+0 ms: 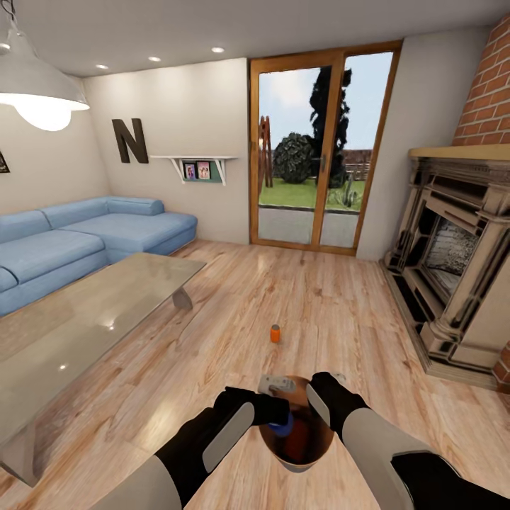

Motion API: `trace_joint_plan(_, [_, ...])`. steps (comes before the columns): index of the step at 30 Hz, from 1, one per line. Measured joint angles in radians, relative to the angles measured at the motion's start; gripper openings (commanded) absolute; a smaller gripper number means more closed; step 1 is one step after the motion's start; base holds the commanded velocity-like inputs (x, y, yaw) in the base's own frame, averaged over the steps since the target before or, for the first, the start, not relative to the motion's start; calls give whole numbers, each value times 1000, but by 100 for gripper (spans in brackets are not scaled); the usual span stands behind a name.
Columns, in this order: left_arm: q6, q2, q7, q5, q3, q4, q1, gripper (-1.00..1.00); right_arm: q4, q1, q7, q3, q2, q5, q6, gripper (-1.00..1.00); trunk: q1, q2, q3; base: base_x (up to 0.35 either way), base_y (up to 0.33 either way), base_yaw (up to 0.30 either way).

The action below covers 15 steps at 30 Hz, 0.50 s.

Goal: Put the three can of soda from the living room inside the tash can in the kitchen.

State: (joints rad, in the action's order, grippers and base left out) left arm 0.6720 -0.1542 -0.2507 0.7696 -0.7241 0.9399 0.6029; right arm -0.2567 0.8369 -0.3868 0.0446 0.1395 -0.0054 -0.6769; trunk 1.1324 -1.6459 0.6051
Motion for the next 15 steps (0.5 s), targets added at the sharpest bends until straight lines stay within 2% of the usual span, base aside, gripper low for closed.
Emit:
trace_joint_plan(14, [-22,1,0,2,0,-1,0,-100,0,0,0,0,0,0,0,-100,0,0,0,-1,0,0])
trace_joint_plan(15, [-23,1,0,2,0,-1,0,100,0,0,0,0,0,-1,0,-100,0,0,0,0,0,0])
